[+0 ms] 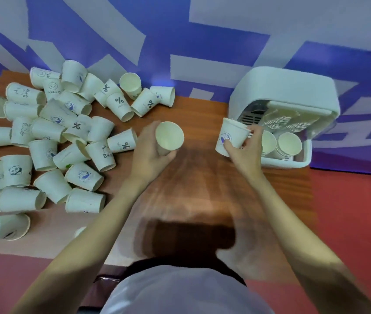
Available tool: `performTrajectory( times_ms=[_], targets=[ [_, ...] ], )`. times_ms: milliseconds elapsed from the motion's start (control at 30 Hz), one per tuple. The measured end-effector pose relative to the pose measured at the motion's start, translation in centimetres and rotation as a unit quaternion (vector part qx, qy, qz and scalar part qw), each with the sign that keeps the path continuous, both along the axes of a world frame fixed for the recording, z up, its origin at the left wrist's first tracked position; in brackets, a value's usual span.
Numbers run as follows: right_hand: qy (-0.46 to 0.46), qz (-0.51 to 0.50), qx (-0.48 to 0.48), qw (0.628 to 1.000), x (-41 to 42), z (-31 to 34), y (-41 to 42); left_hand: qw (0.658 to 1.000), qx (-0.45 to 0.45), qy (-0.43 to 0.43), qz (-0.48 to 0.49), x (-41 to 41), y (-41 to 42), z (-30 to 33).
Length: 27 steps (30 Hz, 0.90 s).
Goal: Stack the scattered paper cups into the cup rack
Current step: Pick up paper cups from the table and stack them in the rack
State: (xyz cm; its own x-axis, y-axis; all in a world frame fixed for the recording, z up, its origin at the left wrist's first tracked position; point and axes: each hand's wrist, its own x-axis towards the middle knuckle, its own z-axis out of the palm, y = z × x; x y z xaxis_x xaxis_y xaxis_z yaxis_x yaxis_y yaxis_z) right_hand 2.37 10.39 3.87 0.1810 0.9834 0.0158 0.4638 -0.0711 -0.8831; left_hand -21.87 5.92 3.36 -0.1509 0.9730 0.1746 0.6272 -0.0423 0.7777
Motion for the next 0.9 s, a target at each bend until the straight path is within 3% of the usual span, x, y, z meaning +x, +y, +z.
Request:
performTrajectory(
  times_ms=[367,700,900],
  targets=[
    [-0.045,-0.120,0.096,0.987,15.3,-0.2,-0.9,0.995,0.014,0.021,-0.100,12.9,2.8,3.4],
    [-0.065,-0.105,0.159,0.980,17.6,-3.3,1.7,0.982,0.051,0.003,-0.182,18.7,6.6,4.0],
    [-0.104,-0.071,0.139,0.982,18.0,-4.6,2.4,0.977,0.048,0.012,-0.206,21.4,7.7,2.7]
  ],
)
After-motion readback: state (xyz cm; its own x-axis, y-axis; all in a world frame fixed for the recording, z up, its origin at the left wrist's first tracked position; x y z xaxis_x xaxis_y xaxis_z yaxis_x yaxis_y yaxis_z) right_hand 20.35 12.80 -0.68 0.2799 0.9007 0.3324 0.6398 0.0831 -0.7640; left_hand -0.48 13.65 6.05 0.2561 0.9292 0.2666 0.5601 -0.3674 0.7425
